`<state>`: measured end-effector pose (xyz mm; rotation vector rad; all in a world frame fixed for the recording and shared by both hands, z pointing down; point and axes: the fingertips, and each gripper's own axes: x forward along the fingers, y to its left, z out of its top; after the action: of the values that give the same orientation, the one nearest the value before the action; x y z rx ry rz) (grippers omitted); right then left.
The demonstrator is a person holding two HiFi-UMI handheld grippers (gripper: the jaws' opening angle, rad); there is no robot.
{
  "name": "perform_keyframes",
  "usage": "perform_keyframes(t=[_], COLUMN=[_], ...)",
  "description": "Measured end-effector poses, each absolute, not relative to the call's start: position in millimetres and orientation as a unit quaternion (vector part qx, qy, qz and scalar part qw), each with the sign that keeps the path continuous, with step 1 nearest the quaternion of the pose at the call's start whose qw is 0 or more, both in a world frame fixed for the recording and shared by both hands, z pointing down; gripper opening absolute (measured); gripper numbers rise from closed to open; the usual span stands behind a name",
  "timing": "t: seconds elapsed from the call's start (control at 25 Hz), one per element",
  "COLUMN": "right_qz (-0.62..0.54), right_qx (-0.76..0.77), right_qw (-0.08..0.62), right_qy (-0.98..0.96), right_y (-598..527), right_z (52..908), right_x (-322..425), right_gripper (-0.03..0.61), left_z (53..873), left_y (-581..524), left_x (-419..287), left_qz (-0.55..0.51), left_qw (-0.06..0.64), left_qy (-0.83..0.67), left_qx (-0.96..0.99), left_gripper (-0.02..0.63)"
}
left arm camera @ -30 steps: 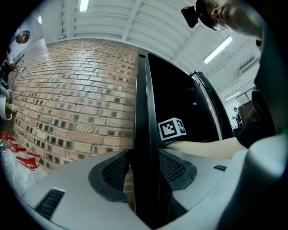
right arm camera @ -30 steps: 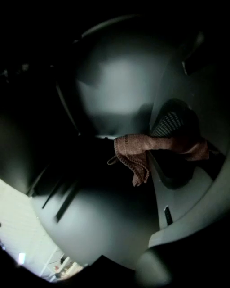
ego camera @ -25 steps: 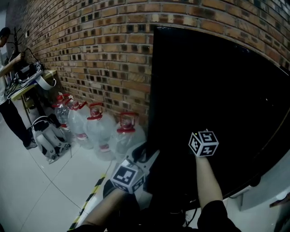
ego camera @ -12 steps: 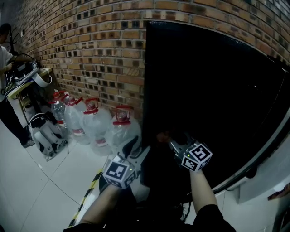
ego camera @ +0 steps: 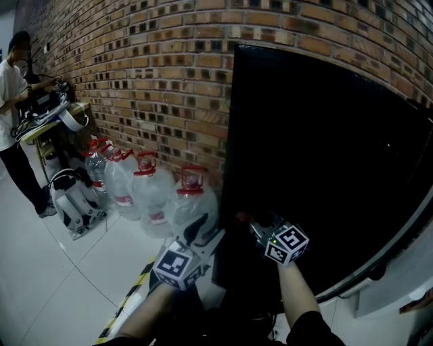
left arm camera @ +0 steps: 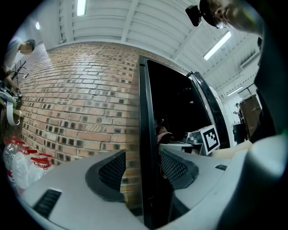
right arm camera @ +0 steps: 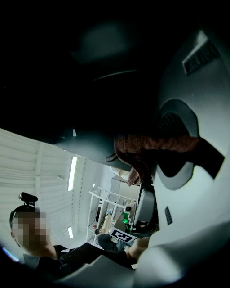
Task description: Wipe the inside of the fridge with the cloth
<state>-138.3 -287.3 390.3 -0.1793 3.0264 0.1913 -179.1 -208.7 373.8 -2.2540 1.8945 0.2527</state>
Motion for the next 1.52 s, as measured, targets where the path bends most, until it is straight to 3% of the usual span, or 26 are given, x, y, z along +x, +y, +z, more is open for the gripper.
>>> perform_keyframes(t=[0.4,0.76,1.28,1.52], right_qz=[0.126,0.154,0.112,0.102], right_qx=[-0.037,-0.099,-0.201,-0.226], right_qw=[0.019,-0.055,-0.087,-0.093], right_qy=[0.991,0.982,0.969,0.964], right_y=[-301.6,-354.8,-444.3,-468.0], right_z=[399.0,409.2,412.2,412.9], right_x=[-143.0,-148.8,-155.0,-157.2], right_gripper=[0.075,0.075,0.074,0.074], left_z=[363.9,366.0,353.8,358.1], left_y=[-229.2,-230.0,-237.9,-240.6], left_x=[-158.1,-161.6,-161.4,-158.8], left_qz=[0.084,0.086,0.099,0.091], left_qw=[0.097,0.085,0.091,0.091], left_qy=[0.602,0.603,0.591,0.586], left_qx=[-0.788,-0.789,-0.796,-0.8], left_gripper=[0.249,0.249,0.248,0.216])
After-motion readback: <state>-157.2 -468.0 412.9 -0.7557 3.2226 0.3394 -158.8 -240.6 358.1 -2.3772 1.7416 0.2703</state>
